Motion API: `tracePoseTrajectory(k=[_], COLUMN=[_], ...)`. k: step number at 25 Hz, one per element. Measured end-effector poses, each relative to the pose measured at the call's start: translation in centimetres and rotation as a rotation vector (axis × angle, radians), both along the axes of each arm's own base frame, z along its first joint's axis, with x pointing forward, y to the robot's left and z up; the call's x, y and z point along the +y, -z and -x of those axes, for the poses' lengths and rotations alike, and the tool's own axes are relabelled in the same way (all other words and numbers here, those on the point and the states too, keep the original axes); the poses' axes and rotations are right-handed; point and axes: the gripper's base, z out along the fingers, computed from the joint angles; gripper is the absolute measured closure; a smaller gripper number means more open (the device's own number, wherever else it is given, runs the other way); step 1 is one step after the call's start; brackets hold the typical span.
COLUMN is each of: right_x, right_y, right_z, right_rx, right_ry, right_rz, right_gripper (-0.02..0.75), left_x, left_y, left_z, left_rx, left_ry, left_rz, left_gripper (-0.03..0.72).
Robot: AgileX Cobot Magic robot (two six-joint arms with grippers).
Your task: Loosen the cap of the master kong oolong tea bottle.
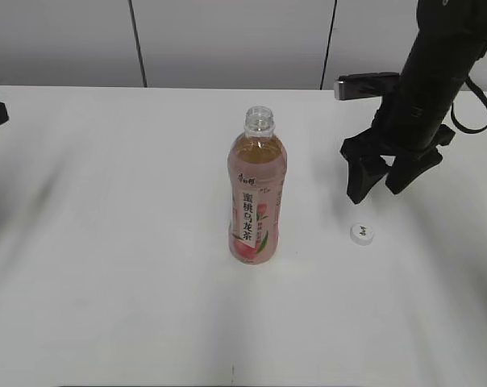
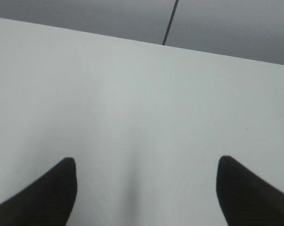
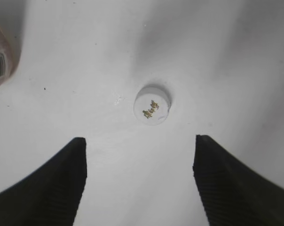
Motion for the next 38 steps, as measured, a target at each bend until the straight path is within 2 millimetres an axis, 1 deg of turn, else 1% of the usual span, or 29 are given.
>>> tracePoseTrajectory(k=[3, 5, 8, 9, 10, 13, 20, 23, 24, 26, 27, 30, 33, 34, 36, 38], right_x=[0.1, 0.2, 0.3, 0.4, 0.4, 0.4, 0.5, 0.5, 0.5, 0.5, 0.5, 0.5, 0.5, 0.5, 0.5, 0.5], right_y=[0.0, 0.0, -0.1, -0.1, -0.1, -0.2, -0.2, -0.2, -0.2, -0.2, -0.2, -0.2, -0.2, -0.2, -0.2, -0.2], right_z=[0.0, 0.0, 0.4, 0.5, 0.6, 1.0, 1.1, 1.1, 1.1, 1.1, 1.1, 1.0, 0.9, 0.9, 0.8, 0.7], right_rx=[-0.004, 0.008, 0.048, 0.059, 0.073, 0.111, 0.126, 0.121, 0.119, 0.116, 0.115, 0.112, 0.097, 0.094, 0.087, 0.077], right_ry=[0.005, 0.011, 0.013, 0.014, 0.013, 0.009, 0.005, -0.011, -0.011, -0.014, -0.016, -0.019, -0.017, -0.019, -0.02, -0.024], right_rz=[-0.008, -0.021, -0.034, -0.039, -0.041, -0.042, -0.052, -0.054, -0.055, -0.056, -0.056, -0.057, -0.059, -0.059, -0.06, -0.062], right_gripper=[0.21, 0.213, 0.213, 0.213, 0.213, 0.213, 0.215, 0.215, 0.215, 0.215, 0.216, 0.217, 0.218, 0.218, 0.22, 0.22], left_x=[0.0, -0.4, -1.7, -2.0, -2.2, -2.1, -1.6, -0.5, -0.1, 0.3, 0.2, -0.8, -1.7, -1.8, -2.0, -1.7], left_y=[-1.3, -2.3, -3.1, -3.0, -2.9, -2.4, -1.6, -1.3, -1.4, -2.1, -2.6, -4.0, -4.3, -4.1, -3.8, -3.5], left_z=[0.9, 1.3, 1.7, 1.8, 2.0, 2.2, 2.6, 2.5, 2.5, 2.7, 2.9, 3.4, 3.8, 3.9, 4.2, 4.3], left_rx=[0.008, -0.012, -0.028, -0.017, -0.005, 0.029, 0.045, 0.09, 0.101, 0.095, 0.074, -0.002, -0.004, 0.013, 0.038, 0.048], left_ry=[-0.034, -0.03, 0.086, 0.129, 0.166, 0.195, 0.398, 0.351, 0.3, 0.175, 0.142, 0.196, 0.242, 0.267, 0.338, 0.36], left_rz=[0.042, 0.118, 0.201, 0.192, 0.166, 0.077, -0.354, -0.5, -0.502, -0.409, -0.359, -0.267, -0.158, -0.16, -0.235, -0.313], left_gripper=[0.141, 0.141, 0.155, 0.169, 0.183, 0.202, 0.218, 0.232, 0.235, 0.237, 0.237, 0.237, 0.237, 0.237, 0.239, 0.244])
